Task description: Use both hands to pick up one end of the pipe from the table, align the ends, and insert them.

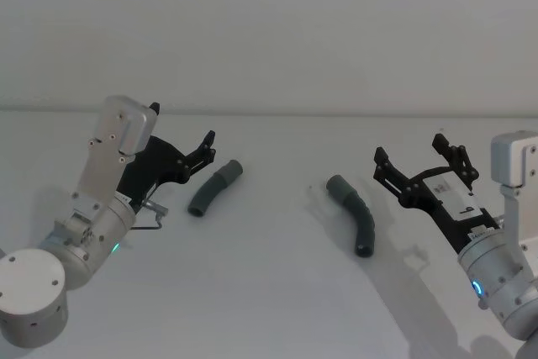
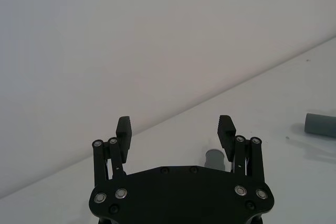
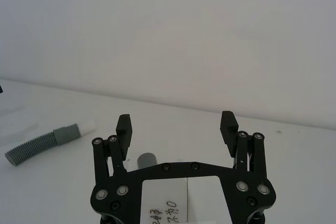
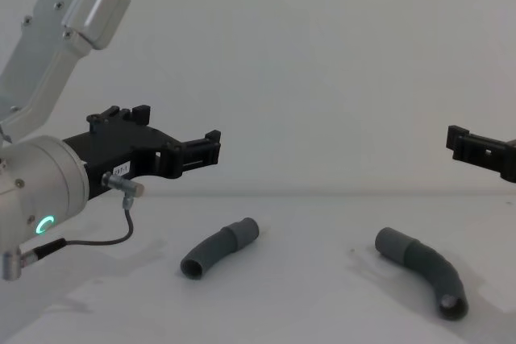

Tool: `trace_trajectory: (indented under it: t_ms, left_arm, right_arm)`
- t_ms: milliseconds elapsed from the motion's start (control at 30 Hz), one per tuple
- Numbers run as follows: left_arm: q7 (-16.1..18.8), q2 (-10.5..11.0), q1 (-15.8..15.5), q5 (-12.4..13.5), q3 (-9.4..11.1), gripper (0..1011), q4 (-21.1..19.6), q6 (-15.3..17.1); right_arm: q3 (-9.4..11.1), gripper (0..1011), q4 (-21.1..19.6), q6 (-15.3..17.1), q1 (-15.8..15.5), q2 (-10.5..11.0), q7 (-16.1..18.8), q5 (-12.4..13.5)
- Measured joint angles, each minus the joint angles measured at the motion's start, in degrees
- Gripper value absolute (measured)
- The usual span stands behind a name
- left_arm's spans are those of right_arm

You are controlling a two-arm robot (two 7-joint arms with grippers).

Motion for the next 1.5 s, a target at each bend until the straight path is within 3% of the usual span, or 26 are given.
trace_trajectory:
  t_ms: [1267,1500]
  left_arm:
    - [-0.01,-0.01,0.00,0.00,-0.01,1001,0.00,0.01]
    - [-0.72,-0.16,-0.64,-0.13,0.06,1001,0.11,1.41]
  right_arm:
    - [-0.02,1001,0.04,0.01,0.02,0.03,-0.03,0.04]
    - [-0.02,1001,0.04,0.02,0.02,0.03,-0.03,0.04]
